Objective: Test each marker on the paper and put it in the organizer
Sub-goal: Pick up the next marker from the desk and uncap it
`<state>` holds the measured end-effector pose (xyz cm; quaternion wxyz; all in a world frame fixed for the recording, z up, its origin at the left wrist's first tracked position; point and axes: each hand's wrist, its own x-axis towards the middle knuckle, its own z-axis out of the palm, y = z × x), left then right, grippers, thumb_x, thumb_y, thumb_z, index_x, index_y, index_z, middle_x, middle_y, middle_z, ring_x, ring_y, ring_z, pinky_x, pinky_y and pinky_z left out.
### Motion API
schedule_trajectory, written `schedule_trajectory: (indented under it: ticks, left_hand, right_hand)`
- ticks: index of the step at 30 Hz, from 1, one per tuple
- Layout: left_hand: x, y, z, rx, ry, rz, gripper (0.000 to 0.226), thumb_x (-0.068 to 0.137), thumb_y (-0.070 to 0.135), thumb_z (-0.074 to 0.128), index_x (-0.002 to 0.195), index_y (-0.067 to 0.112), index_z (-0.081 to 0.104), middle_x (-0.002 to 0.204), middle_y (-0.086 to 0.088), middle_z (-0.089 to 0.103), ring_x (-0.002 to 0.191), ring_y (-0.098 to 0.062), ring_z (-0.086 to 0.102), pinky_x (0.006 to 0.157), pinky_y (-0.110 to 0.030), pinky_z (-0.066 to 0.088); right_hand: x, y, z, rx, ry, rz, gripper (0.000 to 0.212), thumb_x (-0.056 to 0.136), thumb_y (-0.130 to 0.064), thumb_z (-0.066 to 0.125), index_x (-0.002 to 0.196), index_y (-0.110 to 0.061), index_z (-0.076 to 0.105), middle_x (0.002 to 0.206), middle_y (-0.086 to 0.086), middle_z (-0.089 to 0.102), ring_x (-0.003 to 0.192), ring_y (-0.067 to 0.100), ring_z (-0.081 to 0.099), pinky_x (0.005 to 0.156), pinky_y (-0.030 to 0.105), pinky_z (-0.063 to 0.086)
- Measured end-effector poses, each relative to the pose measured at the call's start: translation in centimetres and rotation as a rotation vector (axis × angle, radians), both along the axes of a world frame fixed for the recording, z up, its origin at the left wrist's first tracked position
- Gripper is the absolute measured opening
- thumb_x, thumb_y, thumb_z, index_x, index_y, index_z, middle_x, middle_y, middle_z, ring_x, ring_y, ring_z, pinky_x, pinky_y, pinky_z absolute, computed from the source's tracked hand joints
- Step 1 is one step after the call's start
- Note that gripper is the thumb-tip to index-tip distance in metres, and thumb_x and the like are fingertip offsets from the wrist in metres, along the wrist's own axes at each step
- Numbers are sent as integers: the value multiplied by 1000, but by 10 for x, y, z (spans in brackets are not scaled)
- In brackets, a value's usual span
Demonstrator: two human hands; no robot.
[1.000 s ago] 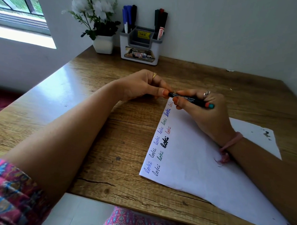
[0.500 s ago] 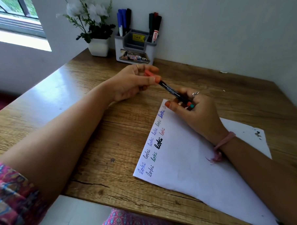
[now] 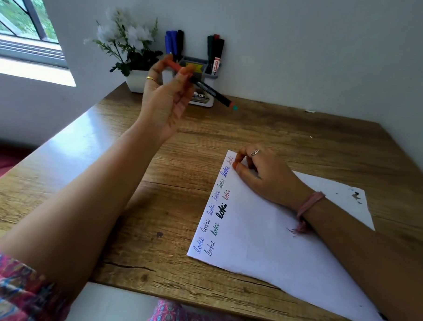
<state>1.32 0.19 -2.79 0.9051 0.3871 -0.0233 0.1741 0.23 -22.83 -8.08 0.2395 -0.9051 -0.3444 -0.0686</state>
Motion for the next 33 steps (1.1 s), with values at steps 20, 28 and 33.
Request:
schedule_trajectory:
  ticks: [20,28,33]
  left_hand:
    - [124,16,54,952,-81,639,33,87,14,62,119,14,53,90,-5,68,77,-12,66,74,-27,57]
    - [151,4,36,1182,-21,599,36,88,20,64,123,17,55,95,-1,66,79,-7,61,64,-6,46]
    - [155,3,29,1312,20,596,37,88,12,62,125,13,56,110,-12,65,87,-10,57,77,-17,50]
  right_hand:
    - [-1,1,2,-40,9,-9,26,90,-44,42,102,-23,53,97,-8,54,87,7,48,76,24,36]
    - [1,0,0,-28,8,1,20,92,-42,44,100,-25,51,99,-8,55,89,7,48,79,26,38]
    - [0,-1,0,-20,19,-1,16,93,-40,47,100,-27,51,98,-11,53,89,6,47,80,27,38]
